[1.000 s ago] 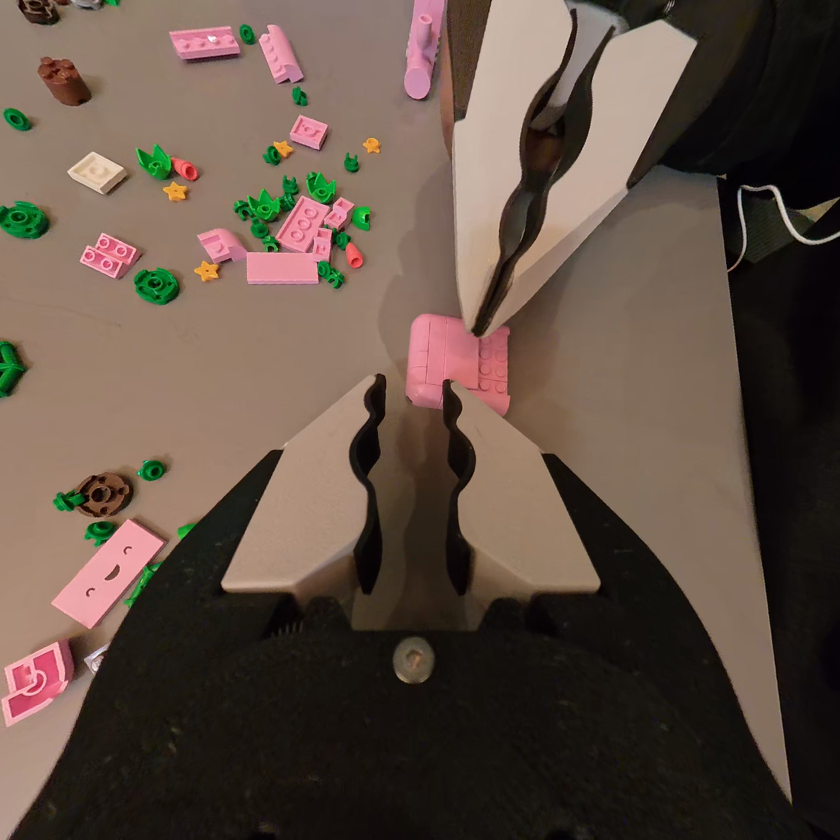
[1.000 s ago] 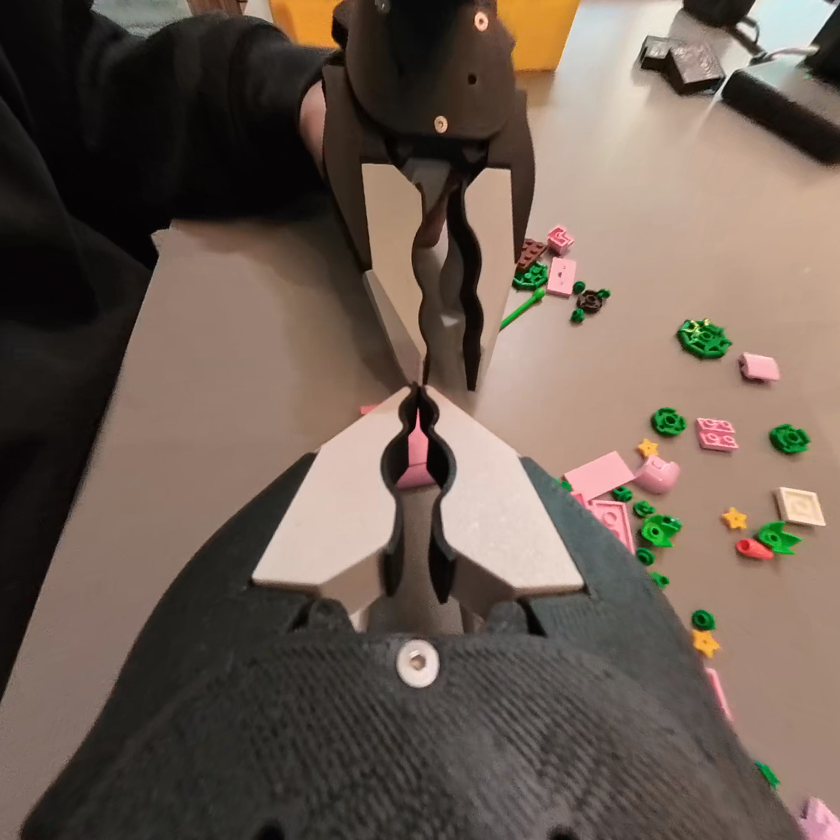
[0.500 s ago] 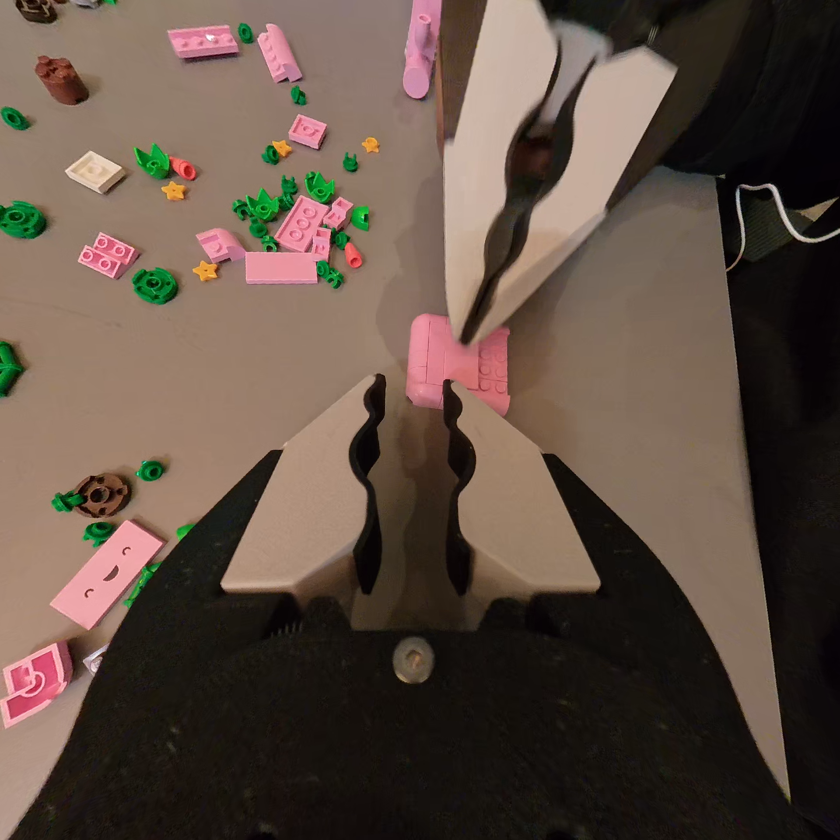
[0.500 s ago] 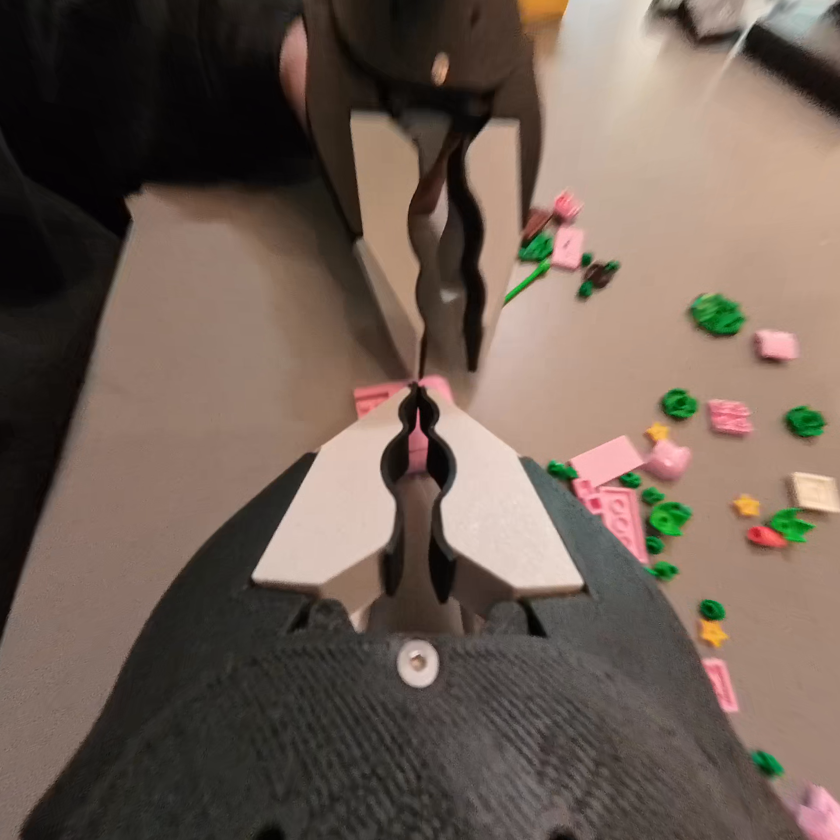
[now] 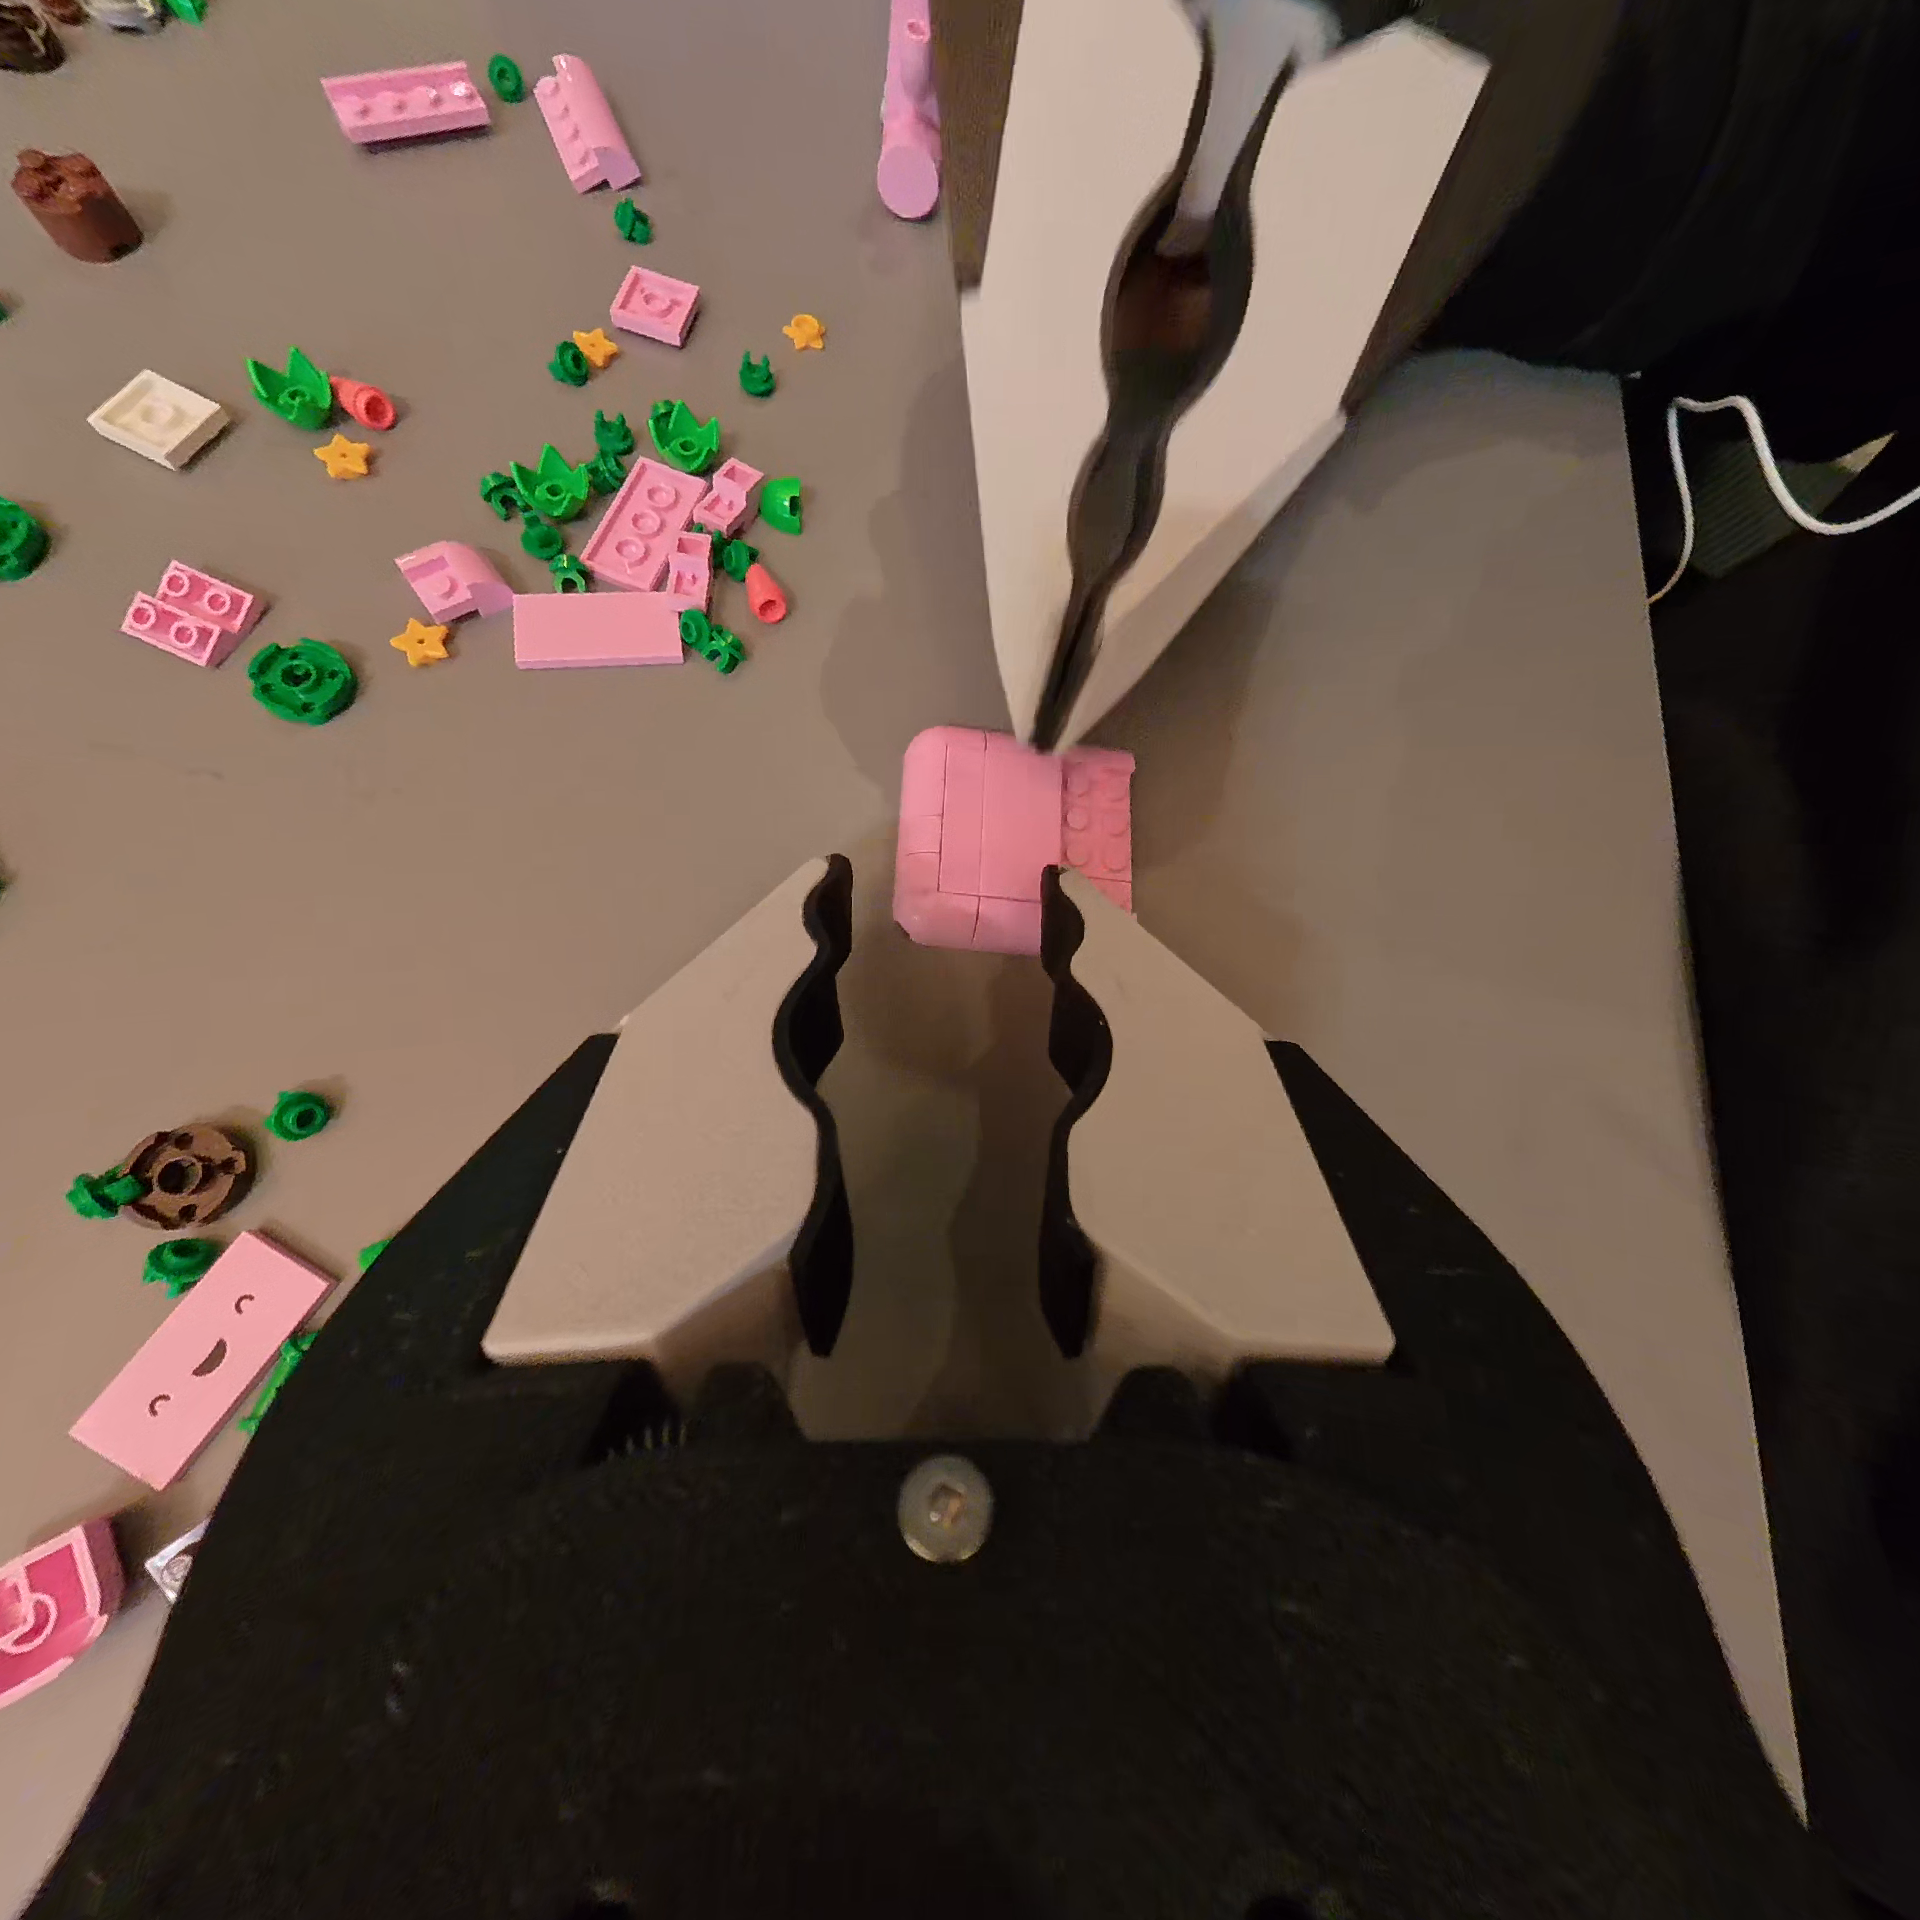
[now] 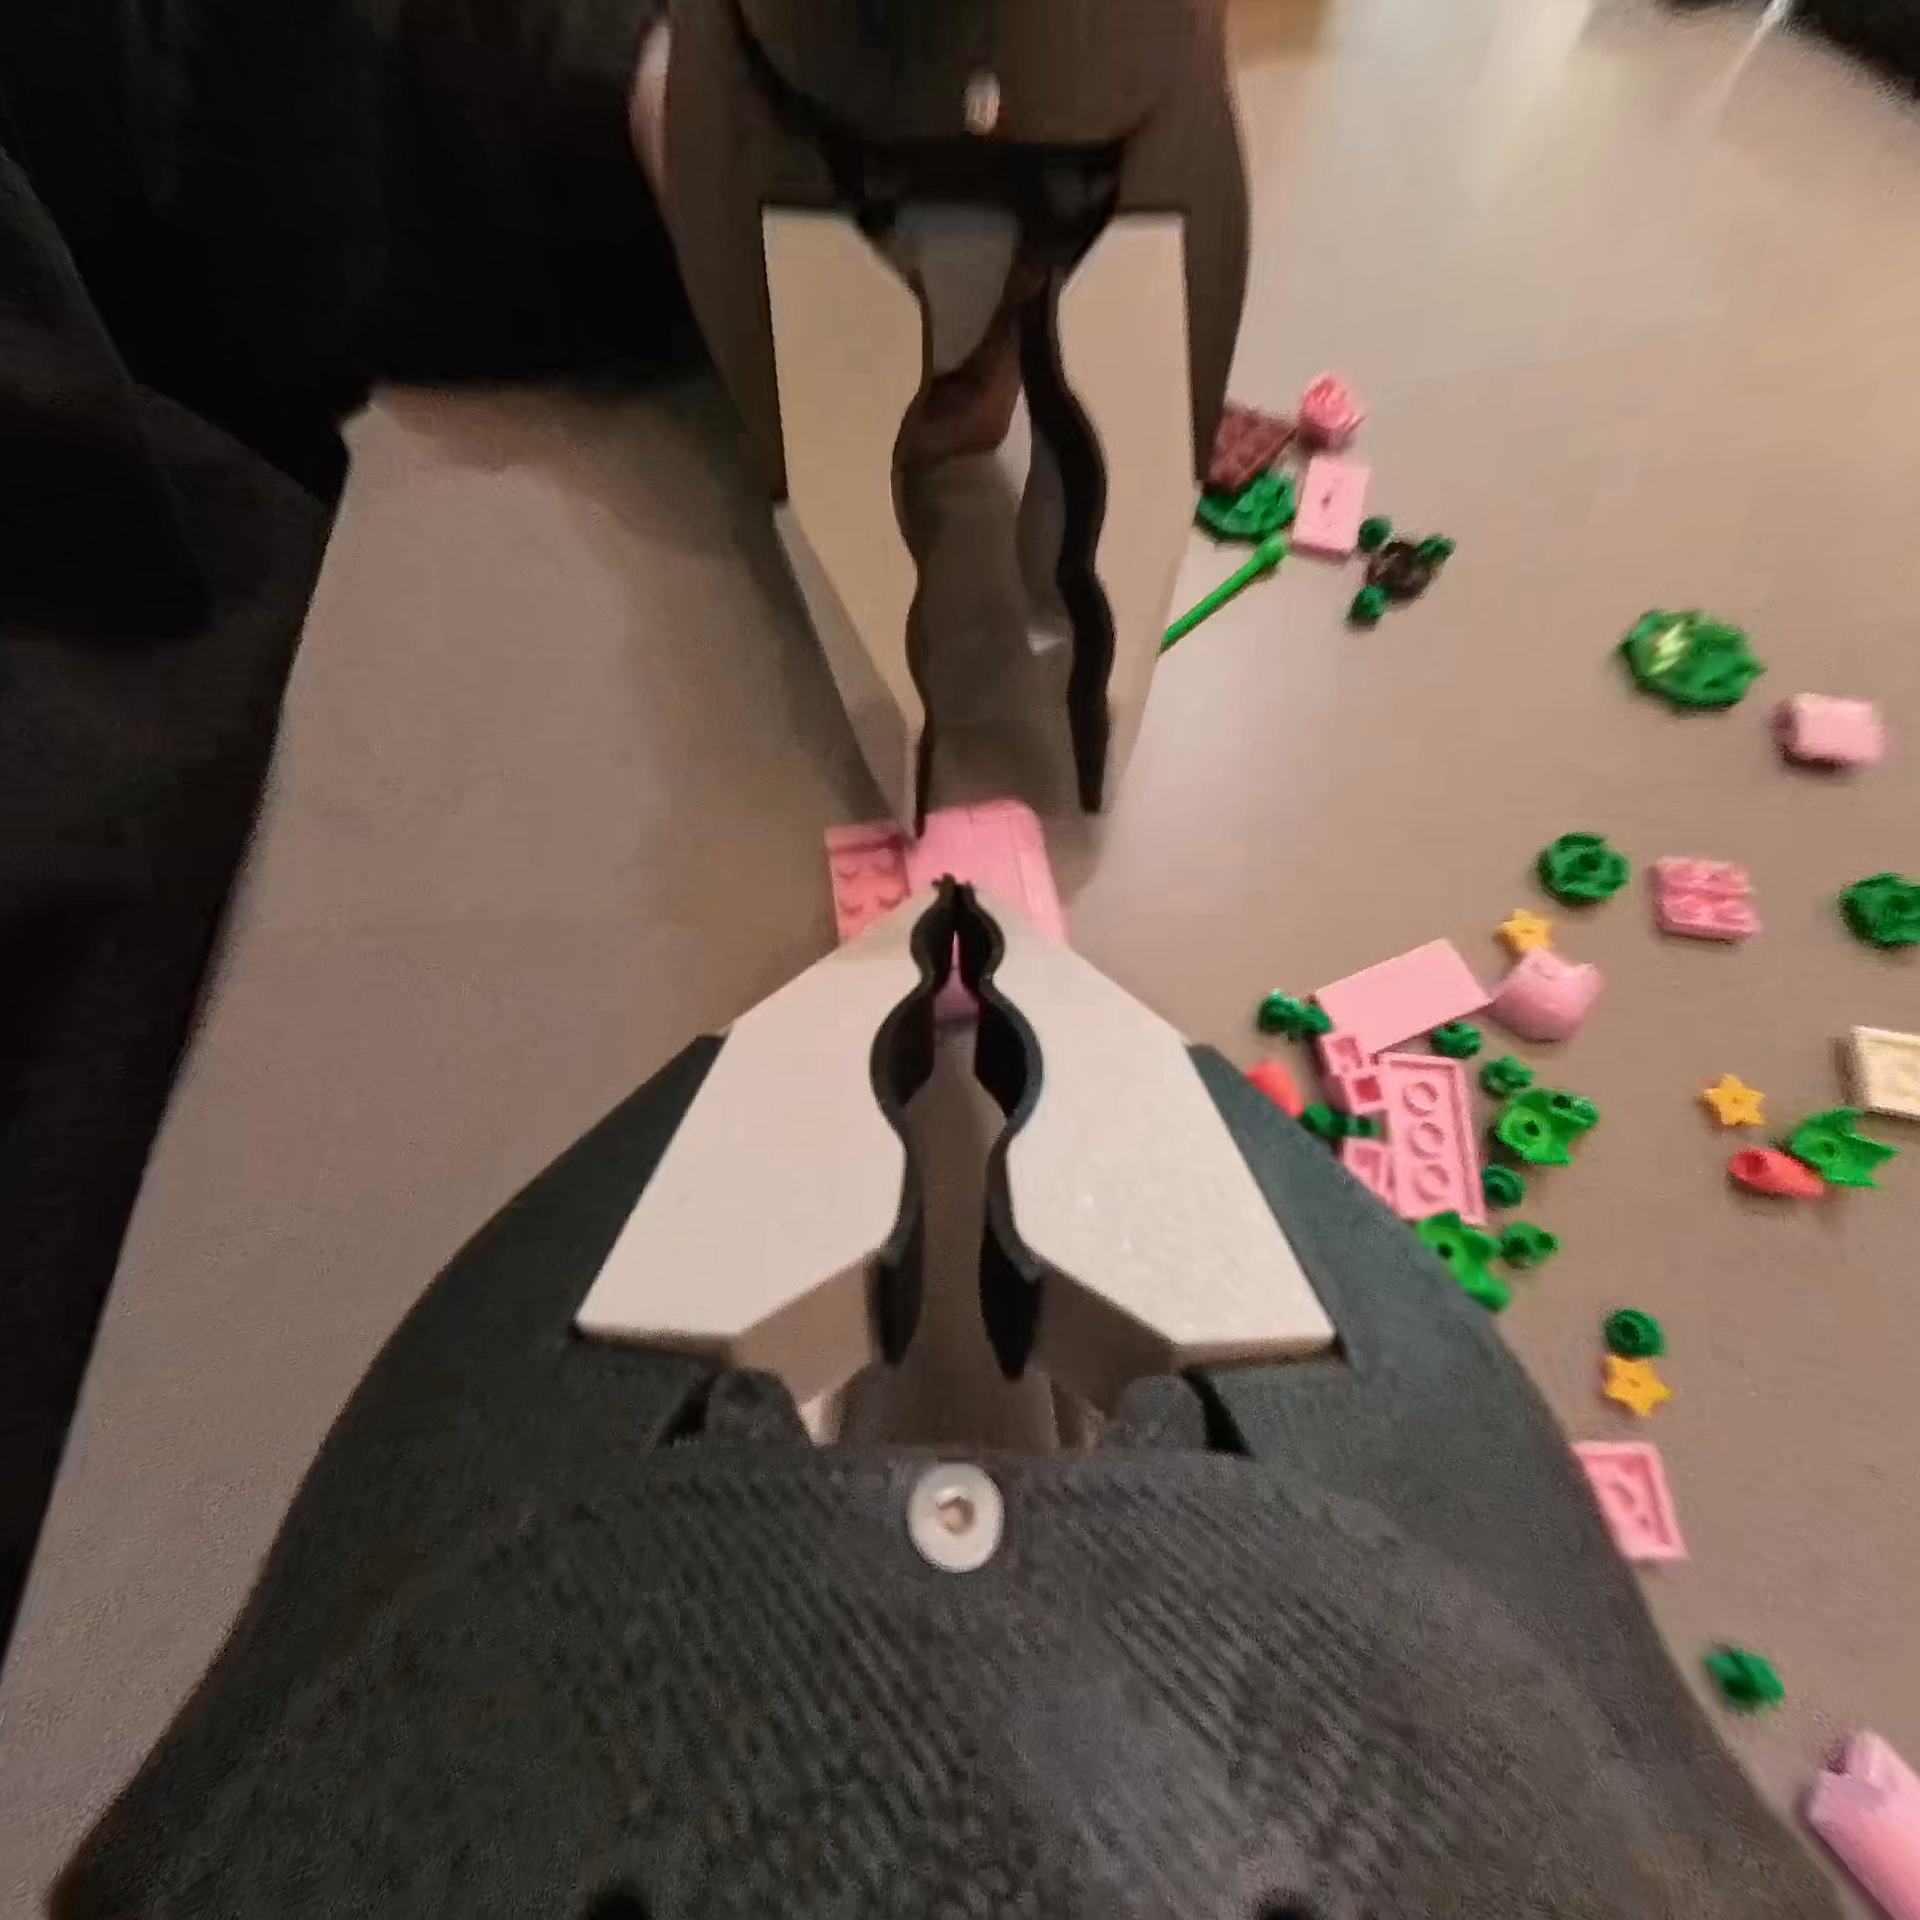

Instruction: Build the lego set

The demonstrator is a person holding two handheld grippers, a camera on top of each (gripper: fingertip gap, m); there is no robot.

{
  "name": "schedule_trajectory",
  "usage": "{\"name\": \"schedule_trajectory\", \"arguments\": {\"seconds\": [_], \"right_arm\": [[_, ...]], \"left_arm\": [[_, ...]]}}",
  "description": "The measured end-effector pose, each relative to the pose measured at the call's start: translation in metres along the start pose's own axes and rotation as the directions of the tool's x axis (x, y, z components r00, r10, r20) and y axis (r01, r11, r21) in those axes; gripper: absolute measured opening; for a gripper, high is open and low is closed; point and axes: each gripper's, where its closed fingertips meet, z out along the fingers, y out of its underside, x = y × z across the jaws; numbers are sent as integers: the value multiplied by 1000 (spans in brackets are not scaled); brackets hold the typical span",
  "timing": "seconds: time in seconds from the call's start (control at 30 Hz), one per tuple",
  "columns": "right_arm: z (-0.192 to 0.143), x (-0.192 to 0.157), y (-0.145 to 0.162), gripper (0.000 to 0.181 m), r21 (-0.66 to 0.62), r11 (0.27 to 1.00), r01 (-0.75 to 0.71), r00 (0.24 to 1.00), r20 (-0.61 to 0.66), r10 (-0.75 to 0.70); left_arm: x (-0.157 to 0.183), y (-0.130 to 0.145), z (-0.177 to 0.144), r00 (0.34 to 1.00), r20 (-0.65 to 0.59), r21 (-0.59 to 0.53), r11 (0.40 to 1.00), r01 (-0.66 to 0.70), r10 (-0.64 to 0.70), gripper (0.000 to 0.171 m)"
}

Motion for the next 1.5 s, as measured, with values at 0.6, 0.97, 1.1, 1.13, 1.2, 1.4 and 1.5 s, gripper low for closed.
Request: {"name": "schedule_trajectory", "arguments": {"seconds": [0.6,0.97,1.1,1.13,1.2,1.4,1.5], "right_arm": [[-15,4,-12,0,85,996,-6,1000,0,6],[-3,-2,-3,0,20,1000,18,1000,3,-18],[3,3,11,0,-59,998,3,1000,-13,-3],[1,7,10,0,-58,998,27,998,-49,-30],[-4,5,-2,0,7,999,44,997,-57,-43],[6,3,6,0,-31,999,31,999,-38,-32],[1,3,-3,0,9,998,65,996,-64,-64]], "left_arm": [[-3,3,2,1000,29,-23,1000,3,-2,23],[-2,3,2,1000,25,-23,1000,5,-5,23],[-2,3,2,1000,20,-23,1000,9,-9,23],[-2,3,2,1000,20,-23,1000,9,-9,23],[-2,3,2,1000,20,-21,1000,9,-9,23],[-7,-2,-2,996,73,11,999,-49,48,22],[-13,-5,-8,992,105,41,996,-74,70,22]]}}
